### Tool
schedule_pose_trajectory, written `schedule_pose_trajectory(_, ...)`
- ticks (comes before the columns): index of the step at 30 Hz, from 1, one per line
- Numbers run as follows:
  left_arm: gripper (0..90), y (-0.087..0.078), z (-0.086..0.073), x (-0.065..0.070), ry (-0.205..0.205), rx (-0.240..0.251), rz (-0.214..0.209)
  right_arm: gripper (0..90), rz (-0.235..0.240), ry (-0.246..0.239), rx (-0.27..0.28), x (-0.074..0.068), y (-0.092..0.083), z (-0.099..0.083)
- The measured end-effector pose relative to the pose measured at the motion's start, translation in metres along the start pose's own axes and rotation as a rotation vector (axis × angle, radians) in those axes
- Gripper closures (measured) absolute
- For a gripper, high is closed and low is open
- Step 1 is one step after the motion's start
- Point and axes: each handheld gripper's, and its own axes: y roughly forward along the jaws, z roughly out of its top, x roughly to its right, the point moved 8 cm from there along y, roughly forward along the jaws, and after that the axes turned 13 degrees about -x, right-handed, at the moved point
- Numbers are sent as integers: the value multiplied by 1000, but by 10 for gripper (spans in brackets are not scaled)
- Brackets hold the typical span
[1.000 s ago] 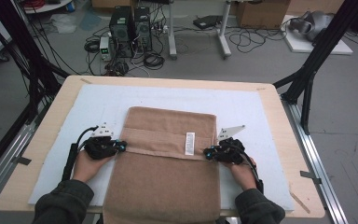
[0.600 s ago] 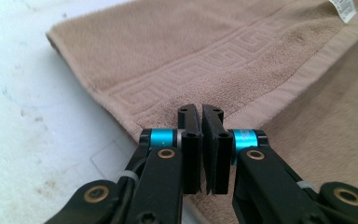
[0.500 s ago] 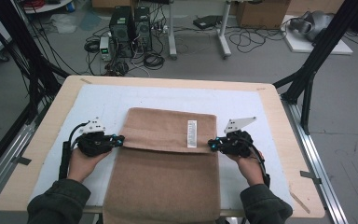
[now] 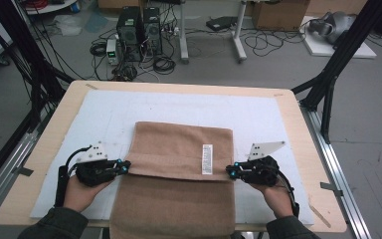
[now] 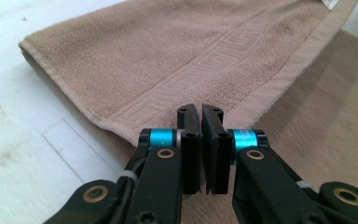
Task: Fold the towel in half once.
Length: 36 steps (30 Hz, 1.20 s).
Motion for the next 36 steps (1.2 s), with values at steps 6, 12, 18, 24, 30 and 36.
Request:
schedule_pose_trajectory(6,859,-15,-18,24,13,-2,-25,850,25,-61,0,-28,-10,-5)
schedule_pose_trajectory(12,849,-34,-33,50,44,-5,-43,830,61,-107,-5,-56,-16,-14)
schedule_pose_trajectory(18,565,-28,-28,36,16,-11,2,614,42,-64,19,-42,-16,-17)
schedule_pose_trajectory(24,505,-5,-5,0,-12,-13,28,486,-15,42,-2,10,2,-8)
schedule_pose_trajectory(30,472,27,10,-44,-77,-32,127,406,-109,137,-61,64,22,1)
schedule_pose_trajectory(36,435,56,9,-70,-203,-55,118,358,-149,220,-121,91,44,-8)
